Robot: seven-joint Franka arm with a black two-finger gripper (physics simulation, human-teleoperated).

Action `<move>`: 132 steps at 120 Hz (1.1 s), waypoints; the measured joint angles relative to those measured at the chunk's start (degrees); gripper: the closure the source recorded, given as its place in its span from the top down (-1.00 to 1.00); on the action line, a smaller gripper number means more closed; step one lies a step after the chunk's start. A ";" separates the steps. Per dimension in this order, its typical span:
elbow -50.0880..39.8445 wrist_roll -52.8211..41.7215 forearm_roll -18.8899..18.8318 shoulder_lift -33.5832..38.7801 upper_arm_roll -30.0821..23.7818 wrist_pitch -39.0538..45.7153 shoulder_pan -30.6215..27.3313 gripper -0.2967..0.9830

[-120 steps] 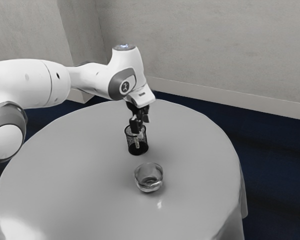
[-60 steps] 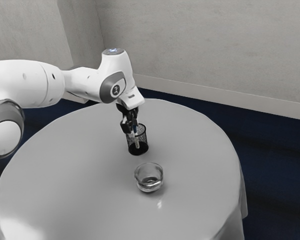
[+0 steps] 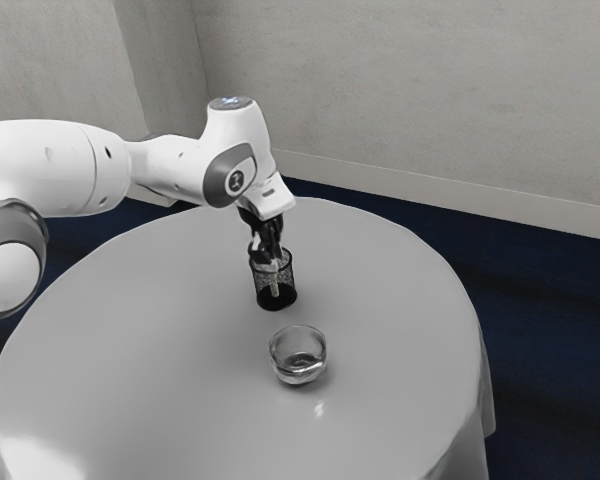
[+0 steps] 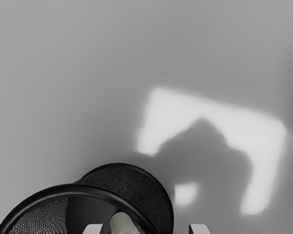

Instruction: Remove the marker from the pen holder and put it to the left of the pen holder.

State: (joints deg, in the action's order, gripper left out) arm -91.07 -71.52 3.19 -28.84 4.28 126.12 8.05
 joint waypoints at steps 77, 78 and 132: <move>0.41 -0.10 -0.26 0.52 -0.06 0.66 -0.18 -0.63; 0.41 -0.08 -0.28 0.61 -0.05 0.67 -0.16 -0.64; 1.01 1.05 -6.98 10.43 4.93 -4.57 -0.10 -0.69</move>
State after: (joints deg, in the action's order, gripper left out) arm -90.07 -70.47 -3.79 -18.41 9.21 121.55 7.95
